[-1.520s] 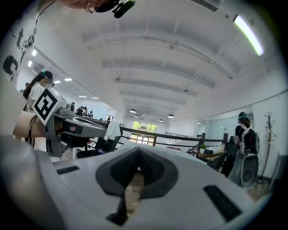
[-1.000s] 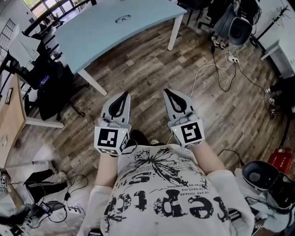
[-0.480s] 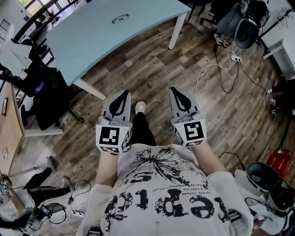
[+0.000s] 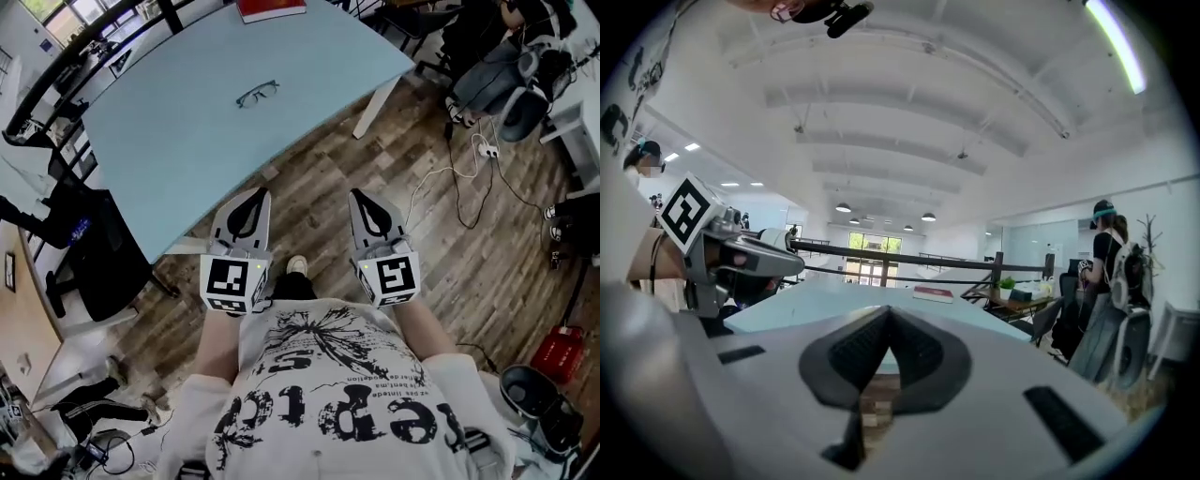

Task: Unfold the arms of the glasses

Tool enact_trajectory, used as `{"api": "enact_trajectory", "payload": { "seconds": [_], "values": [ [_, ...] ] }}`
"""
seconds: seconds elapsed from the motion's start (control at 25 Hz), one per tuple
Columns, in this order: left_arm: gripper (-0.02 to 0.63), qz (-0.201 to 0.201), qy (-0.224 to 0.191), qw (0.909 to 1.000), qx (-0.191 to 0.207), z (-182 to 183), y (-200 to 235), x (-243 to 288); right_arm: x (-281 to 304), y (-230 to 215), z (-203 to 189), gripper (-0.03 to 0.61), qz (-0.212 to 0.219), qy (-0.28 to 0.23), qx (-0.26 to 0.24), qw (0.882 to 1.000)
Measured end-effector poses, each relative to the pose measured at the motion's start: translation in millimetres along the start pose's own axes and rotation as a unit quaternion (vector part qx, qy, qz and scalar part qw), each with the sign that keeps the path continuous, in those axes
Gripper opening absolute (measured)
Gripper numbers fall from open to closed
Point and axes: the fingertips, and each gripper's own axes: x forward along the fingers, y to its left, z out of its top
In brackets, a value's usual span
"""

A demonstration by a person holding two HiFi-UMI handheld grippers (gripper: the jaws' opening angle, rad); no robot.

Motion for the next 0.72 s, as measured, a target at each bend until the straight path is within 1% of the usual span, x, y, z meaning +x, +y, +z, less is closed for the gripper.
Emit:
{"api": "enact_trajectory", "payload": {
  "seconds": [0.16, 0.32, 0.56, 0.72],
  "values": [
    [0.017, 0.001, 0.002, 1.0, -0.009, 10.1, 54.6, 49.9, 70.4, -17.6, 13.0, 0.009, -0.004, 0.006, -0.004, 1.0],
    [0.017, 0.006, 0.004, 0.9997, -0.024, 12.9, 86.5, 79.4, 114.7, -33.1, 21.6, 0.009, -0.003, 0.014, 0.005, 1.0],
    [0.017, 0.032, 0.015, 0.9989, -0.031, 6.4, 113.9, 106.2, 164.0, -48.7, 24.0, 0.009, 0.023, 0.015, -0.004, 1.0],
    [0.017, 0.065, 0.019, 0.9972, -0.031, 1.4, 134.7, 129.9, 209.9, -60.8, 16.9, 0.009, 0.061, 0.012, -0.009, 0.998]
  ]
}}
